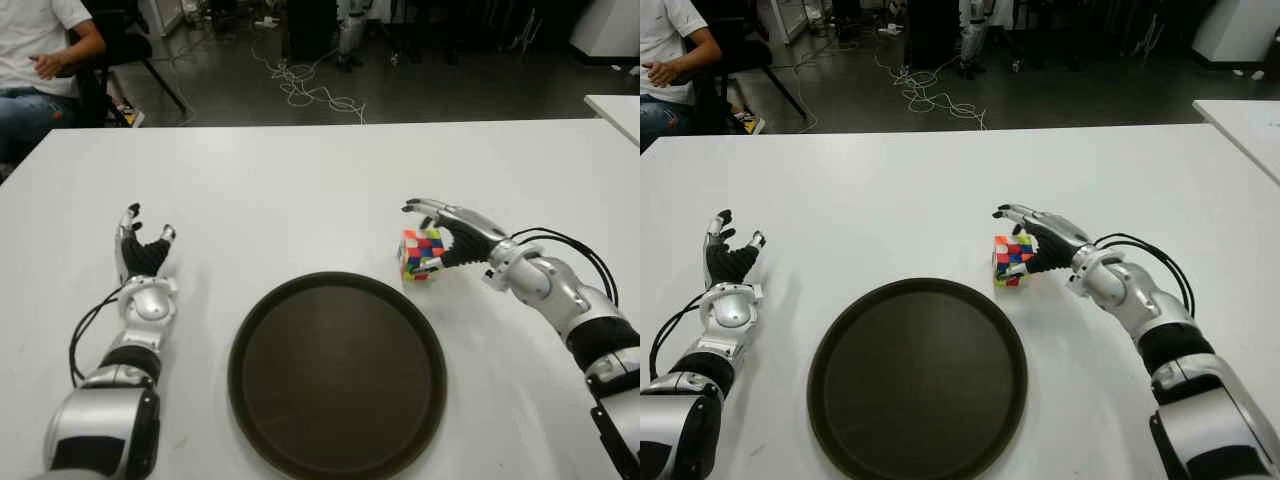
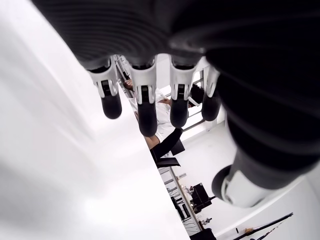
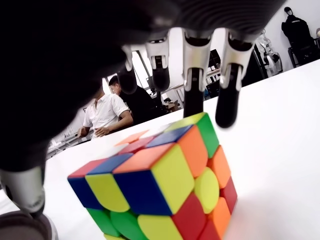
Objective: Pick up the Rubik's Cube and put it in the plate
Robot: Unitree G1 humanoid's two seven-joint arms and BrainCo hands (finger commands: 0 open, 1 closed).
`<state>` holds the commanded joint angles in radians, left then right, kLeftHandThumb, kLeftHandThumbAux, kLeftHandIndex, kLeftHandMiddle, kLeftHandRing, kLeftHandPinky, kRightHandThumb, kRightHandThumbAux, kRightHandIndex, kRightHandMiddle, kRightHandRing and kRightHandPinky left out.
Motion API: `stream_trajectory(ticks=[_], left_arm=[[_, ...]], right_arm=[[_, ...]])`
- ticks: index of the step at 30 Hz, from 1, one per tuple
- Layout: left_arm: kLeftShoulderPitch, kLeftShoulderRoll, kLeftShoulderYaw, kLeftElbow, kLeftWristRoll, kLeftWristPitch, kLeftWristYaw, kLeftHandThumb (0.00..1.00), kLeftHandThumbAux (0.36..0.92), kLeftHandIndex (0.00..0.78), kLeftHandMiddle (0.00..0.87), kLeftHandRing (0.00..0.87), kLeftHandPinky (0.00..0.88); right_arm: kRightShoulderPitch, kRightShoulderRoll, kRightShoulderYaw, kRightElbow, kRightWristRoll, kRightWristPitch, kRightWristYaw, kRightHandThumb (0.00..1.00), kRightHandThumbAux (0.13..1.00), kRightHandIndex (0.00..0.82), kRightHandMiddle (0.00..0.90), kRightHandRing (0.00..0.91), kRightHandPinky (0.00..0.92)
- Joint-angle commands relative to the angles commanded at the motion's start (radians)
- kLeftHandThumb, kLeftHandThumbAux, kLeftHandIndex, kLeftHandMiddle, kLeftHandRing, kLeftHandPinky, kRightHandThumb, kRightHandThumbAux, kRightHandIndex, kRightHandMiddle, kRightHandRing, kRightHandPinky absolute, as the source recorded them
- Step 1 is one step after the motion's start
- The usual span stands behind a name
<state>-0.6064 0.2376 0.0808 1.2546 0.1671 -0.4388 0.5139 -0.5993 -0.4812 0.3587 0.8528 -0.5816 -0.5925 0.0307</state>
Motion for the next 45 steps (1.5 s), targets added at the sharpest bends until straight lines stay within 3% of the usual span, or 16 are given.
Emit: stream_trajectory(ticks=[14,23,37,45], left_arm=[[-0.001,0.001,0.003,0.000,-0.002,0.015,0.000,0.000,0.726,0.115,0.127,0.112,0.075],[0.000,0.007,-0.010,0.000,0.014,0.018,0.010,0.003,0.701,0.113,0.135,0.125,0.105],[0.000,0.005,0.001,0.002,0.002,0.011,0.003,0.002,0.717,0.111,0.131,0.124,0.092],[0.001,0.004,0.007,0.003,-0.003,0.004,-0.001,0.009,0.729,0.133,0.145,0.142,0.116]], right_arm=[[-0.004,0.020,0.032,-0.036,-0.024,0.025,0.003,0.000,0.582,0.000,0.001,0.010,0.023],[-0.014,0.028,0.048,-0.053,-0.030,0.016,0.007,0.000,0.618,0.008,0.019,0.049,0.057],[-0.015,0.027,0.051,-0.053,-0.036,0.040,0.006,0.000,0.639,0.004,0.021,0.038,0.042],[-0.017,0.029,0.048,-0.042,-0.034,0.041,0.004,0.000,0.648,0.017,0.028,0.060,0.080]])
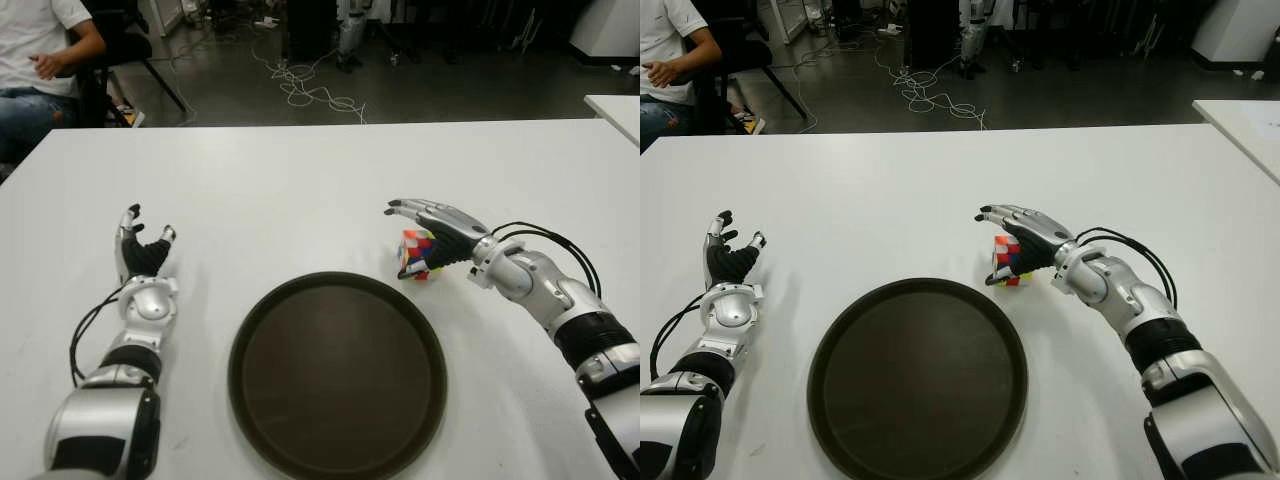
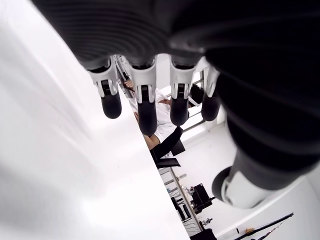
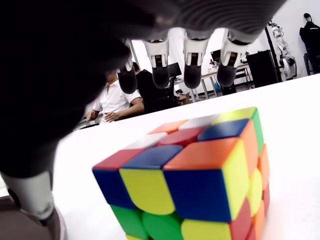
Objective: Pick up the Rubik's Cube and put it in the plate
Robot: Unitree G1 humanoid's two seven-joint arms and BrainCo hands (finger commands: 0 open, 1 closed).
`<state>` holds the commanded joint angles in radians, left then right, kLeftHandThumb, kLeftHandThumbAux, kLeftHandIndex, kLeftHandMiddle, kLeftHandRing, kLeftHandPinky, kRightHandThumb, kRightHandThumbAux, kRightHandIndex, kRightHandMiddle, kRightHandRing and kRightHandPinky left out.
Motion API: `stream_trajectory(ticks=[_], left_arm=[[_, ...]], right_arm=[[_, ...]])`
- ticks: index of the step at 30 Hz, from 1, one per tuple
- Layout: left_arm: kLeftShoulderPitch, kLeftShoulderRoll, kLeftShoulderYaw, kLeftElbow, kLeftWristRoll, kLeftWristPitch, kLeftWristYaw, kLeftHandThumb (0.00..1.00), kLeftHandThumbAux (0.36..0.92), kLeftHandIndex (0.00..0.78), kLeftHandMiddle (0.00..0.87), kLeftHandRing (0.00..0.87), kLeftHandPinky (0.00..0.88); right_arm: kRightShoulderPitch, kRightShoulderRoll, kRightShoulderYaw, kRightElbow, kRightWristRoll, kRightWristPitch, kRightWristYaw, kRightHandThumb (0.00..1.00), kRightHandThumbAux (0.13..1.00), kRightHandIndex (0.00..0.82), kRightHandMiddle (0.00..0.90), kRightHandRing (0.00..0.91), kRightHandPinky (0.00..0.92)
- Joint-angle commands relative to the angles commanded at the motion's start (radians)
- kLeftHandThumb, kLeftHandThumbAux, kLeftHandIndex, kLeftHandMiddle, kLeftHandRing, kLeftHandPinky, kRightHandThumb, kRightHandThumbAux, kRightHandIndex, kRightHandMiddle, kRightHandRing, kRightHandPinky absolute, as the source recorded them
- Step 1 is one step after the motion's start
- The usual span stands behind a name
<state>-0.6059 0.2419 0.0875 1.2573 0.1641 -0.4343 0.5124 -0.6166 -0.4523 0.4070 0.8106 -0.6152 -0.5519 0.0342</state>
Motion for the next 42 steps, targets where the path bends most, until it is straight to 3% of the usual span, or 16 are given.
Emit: stream_trajectory(ticks=[19,31,42], left_arm=[[0.000,0.007,-0.001,0.000,0.003,0.003,-0.007,0.012,0.721,0.121,0.147,0.138,0.100],[0.002,0.009,0.000,-0.001,0.004,-0.003,-0.013,0.015,0.722,0.124,0.139,0.125,0.083],[0.004,0.009,0.004,-0.002,0.005,-0.005,-0.017,0.012,0.697,0.108,0.134,0.119,0.080]], right_arm=[[0.005,-0.004,-0.006,0.009,-0.009,0.035,-0.019,0.000,0.578,0.001,0.027,0.059,0.084],[0.006,-0.023,0.002,0.002,-0.028,0.047,-0.033,0.000,0.616,0.000,0.017,0.051,0.071],[0.012,-0.024,-0.008,0.005,-0.008,0.038,-0.027,0.000,0.580,0.000,0.008,0.032,0.046]])
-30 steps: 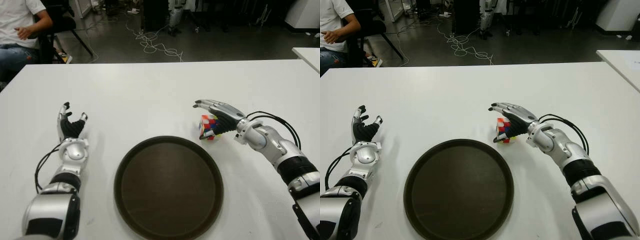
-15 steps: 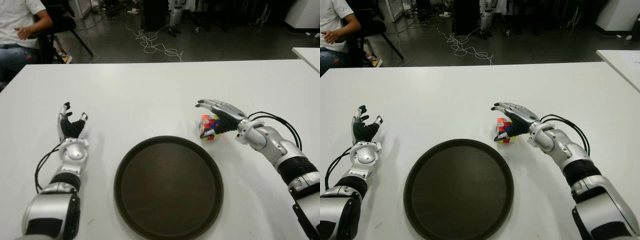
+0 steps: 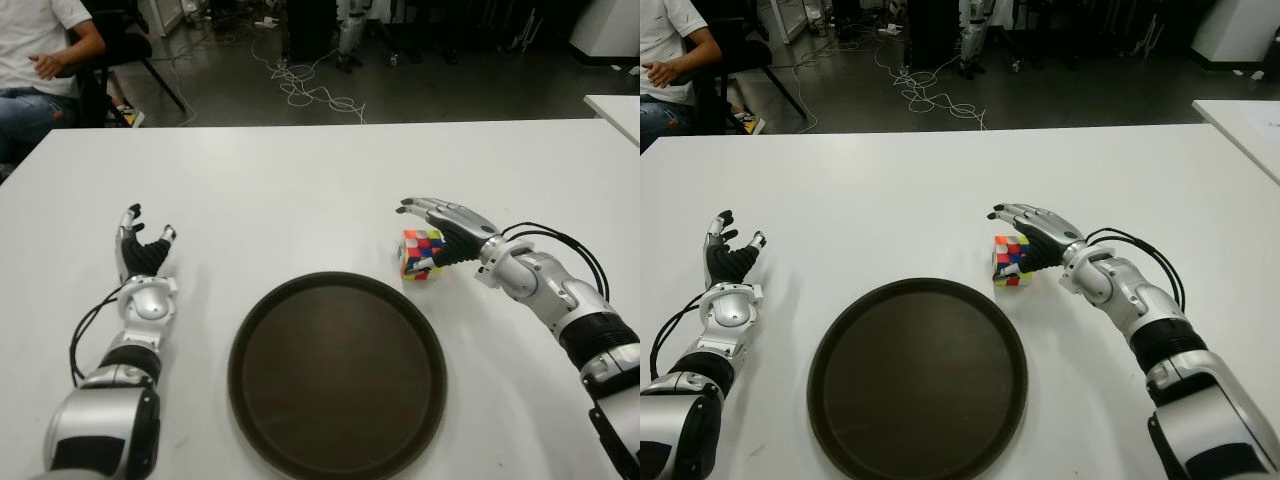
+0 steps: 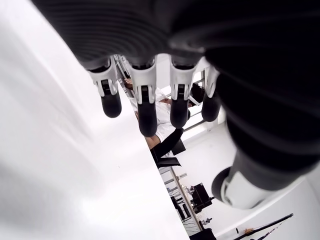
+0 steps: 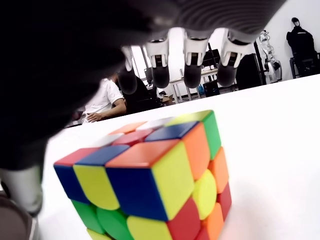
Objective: Pick up the Rubik's Cube and put it in the plate
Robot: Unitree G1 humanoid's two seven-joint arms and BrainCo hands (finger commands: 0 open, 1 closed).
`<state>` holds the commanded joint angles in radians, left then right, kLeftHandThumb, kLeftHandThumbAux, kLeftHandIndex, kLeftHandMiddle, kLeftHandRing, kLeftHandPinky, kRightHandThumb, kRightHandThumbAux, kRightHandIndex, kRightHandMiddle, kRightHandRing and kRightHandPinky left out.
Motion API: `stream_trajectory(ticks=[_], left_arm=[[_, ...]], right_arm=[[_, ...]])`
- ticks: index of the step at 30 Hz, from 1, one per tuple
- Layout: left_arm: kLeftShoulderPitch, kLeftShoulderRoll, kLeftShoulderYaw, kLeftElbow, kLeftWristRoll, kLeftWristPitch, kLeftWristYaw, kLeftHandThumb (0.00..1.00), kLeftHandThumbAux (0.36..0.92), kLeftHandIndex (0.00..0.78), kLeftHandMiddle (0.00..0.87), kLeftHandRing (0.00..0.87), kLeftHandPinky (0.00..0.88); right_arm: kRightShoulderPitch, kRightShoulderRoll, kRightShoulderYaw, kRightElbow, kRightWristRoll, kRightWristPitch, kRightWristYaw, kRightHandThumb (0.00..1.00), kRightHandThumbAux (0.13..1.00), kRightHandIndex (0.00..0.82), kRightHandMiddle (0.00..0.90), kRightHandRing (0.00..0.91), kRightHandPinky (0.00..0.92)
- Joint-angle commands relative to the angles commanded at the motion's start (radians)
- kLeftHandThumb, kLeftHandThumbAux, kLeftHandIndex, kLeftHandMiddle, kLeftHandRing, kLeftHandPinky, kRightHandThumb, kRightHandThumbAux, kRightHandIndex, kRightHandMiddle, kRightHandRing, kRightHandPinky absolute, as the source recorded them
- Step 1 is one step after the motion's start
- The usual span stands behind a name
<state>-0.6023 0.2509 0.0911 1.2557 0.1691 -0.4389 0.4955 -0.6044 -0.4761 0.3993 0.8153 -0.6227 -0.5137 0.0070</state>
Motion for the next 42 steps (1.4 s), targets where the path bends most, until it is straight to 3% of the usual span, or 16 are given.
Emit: stream_trajectory(ticks=[23,42], left_arm=[[0.002,-0.003,0.008,-0.003,-0.008,-0.009,-0.005,0.011,0.728,0.136,0.138,0.138,0.104],[0.003,-0.001,0.009,-0.001,-0.006,-0.013,-0.005,0.035,0.726,0.133,0.149,0.143,0.116]], right_arm=[[0.017,0.008,-0.005,0.008,0.018,-0.002,0.005,0.000,0.563,0.000,0.006,0.005,0.019],[0.019,0.031,0.002,0.057,0.015,-0.047,-0.027,0.000,0.577,0.006,0.021,0.041,0.039]])
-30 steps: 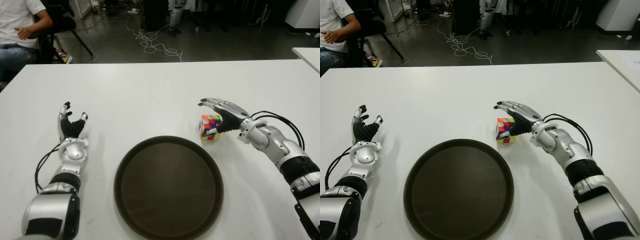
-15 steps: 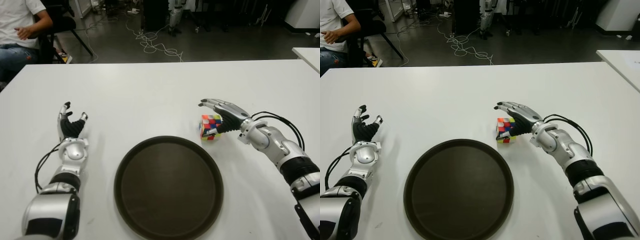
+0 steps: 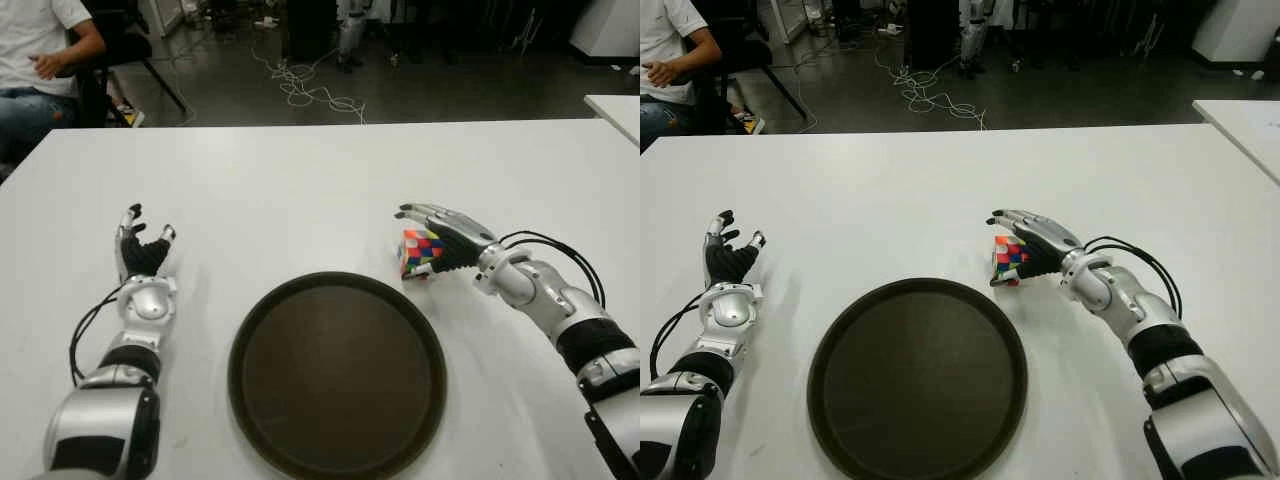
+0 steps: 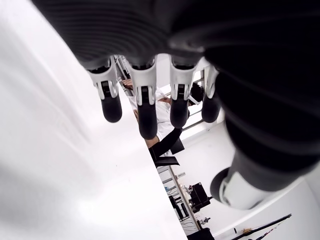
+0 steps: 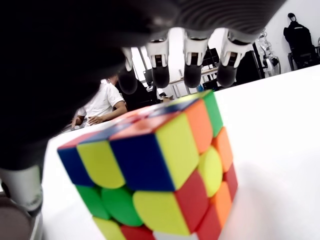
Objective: Pick up the Rubik's Cube and put it in the plate
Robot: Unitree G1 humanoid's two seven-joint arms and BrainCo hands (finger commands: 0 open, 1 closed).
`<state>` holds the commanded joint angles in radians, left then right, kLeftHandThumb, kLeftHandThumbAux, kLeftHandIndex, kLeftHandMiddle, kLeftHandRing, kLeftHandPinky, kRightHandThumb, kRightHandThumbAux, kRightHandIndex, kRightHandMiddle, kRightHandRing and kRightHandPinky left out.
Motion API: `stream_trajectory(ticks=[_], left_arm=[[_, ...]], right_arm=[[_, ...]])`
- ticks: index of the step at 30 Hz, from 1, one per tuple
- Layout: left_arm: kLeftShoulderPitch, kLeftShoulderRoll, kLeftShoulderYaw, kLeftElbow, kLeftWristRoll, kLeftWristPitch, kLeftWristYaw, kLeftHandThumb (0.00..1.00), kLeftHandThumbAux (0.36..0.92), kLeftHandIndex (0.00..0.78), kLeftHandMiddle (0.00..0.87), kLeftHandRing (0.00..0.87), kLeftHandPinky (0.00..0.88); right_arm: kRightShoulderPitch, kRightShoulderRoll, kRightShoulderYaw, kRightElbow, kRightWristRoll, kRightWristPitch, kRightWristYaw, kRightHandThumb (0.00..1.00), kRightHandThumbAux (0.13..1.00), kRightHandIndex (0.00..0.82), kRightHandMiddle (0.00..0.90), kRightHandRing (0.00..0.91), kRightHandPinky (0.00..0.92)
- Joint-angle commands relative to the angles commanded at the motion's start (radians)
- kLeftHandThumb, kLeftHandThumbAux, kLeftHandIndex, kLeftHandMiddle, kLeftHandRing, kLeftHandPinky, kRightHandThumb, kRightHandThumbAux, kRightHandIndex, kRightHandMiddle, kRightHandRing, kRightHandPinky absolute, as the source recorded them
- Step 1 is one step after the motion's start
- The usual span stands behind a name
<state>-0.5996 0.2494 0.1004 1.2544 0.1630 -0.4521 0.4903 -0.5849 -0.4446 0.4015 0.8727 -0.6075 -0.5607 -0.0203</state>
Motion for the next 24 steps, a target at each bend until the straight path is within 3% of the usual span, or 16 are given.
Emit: stream_trajectory(ticks=[8,16,24], left_arm=[[-0.001,0.002,0.000,0.002,0.000,0.002,-0.005,0.012,0.729,0.124,0.142,0.135,0.096],[0.002,0.003,-0.010,0.000,0.013,-0.003,0.009,0.000,0.698,0.125,0.132,0.127,0.086],[0.003,0.002,-0.001,0.001,0.002,-0.007,0.001,0.023,0.723,0.145,0.147,0.136,0.100]], right_arm=[[-0.004,0.003,0.011,0.006,-0.012,0.008,0.006,0.000,0.571,0.009,0.023,0.045,0.029],[0.000,0.007,0.012,0.002,-0.004,0.005,0.013,0.000,0.592,0.016,0.039,0.058,0.037],[0.003,0.011,0.011,-0.007,-0.006,0.019,0.018,0.000,0.617,0.010,0.039,0.058,0.011]])
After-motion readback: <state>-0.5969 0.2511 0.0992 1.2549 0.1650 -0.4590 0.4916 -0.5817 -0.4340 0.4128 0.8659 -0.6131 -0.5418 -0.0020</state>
